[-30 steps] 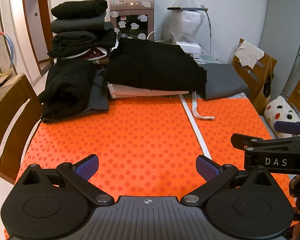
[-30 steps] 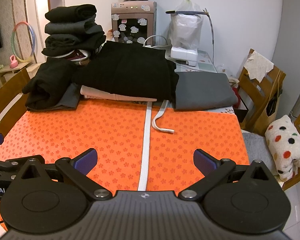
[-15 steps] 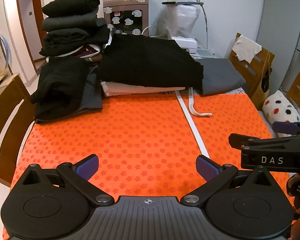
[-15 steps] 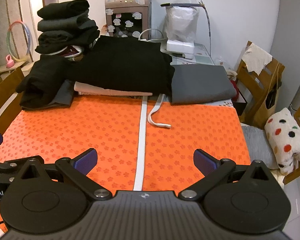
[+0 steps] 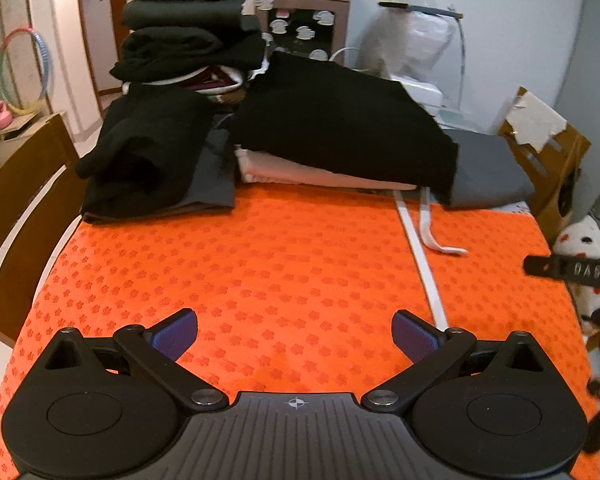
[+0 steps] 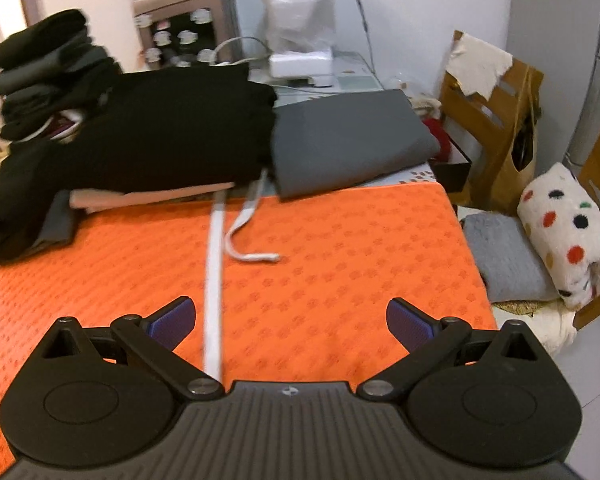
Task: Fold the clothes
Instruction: 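Reach the right tool to the folded grey trousers and grasp them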
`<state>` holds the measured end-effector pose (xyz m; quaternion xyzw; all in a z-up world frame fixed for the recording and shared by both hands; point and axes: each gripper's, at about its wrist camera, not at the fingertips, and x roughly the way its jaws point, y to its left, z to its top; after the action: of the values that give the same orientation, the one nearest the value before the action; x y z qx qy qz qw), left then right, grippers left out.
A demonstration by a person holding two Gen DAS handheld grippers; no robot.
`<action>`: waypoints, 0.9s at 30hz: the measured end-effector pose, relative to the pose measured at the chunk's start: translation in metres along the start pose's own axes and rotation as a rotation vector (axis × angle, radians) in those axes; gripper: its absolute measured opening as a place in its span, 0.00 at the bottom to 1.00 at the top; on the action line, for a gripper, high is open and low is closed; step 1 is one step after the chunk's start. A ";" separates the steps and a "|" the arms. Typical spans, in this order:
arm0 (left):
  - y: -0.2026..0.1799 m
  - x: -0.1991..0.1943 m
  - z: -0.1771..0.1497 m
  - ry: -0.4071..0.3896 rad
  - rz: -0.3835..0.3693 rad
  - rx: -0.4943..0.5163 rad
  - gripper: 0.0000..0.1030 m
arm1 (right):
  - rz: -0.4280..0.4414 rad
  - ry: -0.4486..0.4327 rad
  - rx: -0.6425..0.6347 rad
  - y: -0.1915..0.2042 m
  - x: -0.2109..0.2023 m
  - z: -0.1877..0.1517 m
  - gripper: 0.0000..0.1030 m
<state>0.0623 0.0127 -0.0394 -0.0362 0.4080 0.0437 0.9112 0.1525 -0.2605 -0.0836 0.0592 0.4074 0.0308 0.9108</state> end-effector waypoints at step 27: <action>-0.003 0.053 0.006 0.101 -0.050 -0.037 0.94 | -0.074 -0.076 0.447 -0.126 0.231 0.135 0.95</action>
<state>0.1020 0.0131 -0.0745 -0.0653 0.4514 0.0264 0.8896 0.4076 -0.3725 -0.1819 0.2458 0.3715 -0.0958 0.8902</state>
